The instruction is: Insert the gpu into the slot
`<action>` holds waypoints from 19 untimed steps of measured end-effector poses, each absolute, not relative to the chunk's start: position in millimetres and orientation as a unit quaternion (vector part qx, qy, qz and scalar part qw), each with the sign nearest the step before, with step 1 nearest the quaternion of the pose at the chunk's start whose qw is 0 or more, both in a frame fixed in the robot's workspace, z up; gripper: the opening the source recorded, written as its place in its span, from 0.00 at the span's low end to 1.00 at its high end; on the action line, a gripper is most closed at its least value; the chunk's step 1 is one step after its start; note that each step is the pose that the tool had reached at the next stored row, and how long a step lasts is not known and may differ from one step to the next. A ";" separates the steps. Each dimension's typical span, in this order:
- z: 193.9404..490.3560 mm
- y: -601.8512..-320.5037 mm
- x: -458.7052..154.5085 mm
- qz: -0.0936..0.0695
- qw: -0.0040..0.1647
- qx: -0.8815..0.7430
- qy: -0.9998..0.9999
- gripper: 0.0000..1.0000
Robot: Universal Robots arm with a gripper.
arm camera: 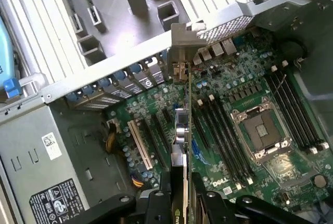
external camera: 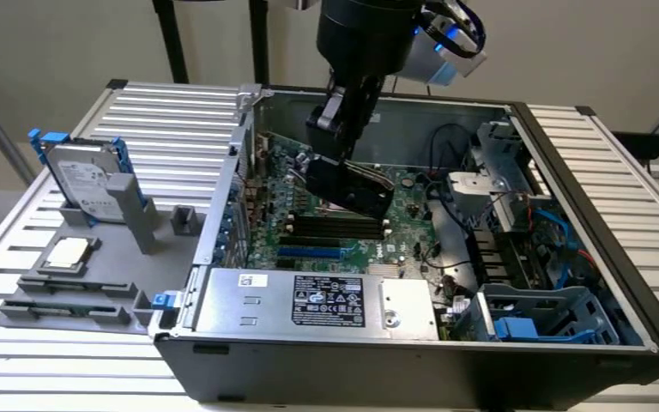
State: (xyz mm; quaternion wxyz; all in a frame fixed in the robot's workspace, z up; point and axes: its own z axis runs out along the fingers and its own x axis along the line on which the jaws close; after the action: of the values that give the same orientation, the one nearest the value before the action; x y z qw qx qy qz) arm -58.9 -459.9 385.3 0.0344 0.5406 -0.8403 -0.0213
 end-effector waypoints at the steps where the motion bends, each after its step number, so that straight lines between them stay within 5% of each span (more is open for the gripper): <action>1: 384.6 -459.9 -58.9 -0.021 0.035 0.548 -0.835 0.26; 10: 379.4 -460.0 -59.0 -0.019 0.031 0.613 -0.789 0.26; 19: 373.6 -460.0 -59.2 -0.040 0.013 0.651 -0.758 0.26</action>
State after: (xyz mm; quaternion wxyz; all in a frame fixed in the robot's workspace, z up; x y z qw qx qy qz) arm -59.2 -460.0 373.6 0.0132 0.6511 -0.7578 -0.0401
